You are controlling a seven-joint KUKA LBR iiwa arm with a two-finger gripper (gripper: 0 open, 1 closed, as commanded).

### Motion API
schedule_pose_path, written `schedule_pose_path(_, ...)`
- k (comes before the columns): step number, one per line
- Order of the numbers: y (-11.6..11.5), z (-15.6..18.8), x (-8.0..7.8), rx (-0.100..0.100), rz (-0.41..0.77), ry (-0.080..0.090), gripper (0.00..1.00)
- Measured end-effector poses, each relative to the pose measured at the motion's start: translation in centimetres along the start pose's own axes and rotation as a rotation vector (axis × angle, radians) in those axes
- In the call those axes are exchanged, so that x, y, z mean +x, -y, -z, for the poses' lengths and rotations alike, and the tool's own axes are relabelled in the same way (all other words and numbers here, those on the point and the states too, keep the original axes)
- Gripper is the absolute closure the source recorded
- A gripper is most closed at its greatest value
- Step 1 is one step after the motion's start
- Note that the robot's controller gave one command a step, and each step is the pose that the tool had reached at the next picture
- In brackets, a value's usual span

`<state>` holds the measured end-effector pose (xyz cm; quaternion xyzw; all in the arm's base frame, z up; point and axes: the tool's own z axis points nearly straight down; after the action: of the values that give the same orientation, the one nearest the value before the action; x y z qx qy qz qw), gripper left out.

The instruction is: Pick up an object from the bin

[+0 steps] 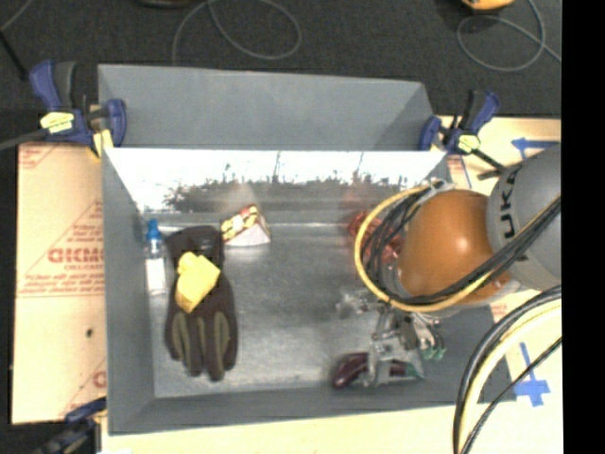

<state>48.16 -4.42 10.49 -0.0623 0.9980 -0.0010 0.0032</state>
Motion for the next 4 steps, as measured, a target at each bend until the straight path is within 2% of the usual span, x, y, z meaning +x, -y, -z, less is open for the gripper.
schedule_pose_path(1, 1.3, -2.9, 1.0, -0.001, 0.296, 0.001, 1.00)
schedule_pose_path(2, 1.3, -2.9, 1.0, -0.001, 0.296, 0.001, 1.00)
schedule_pose_path(3, 2.5, 5.3, 0.0, -0.001, 0.282, 0.003, 1.00)
schedule_pose_path(4, 2.5, 5.3, -0.1, -0.001, 0.282, 0.003, 1.00)
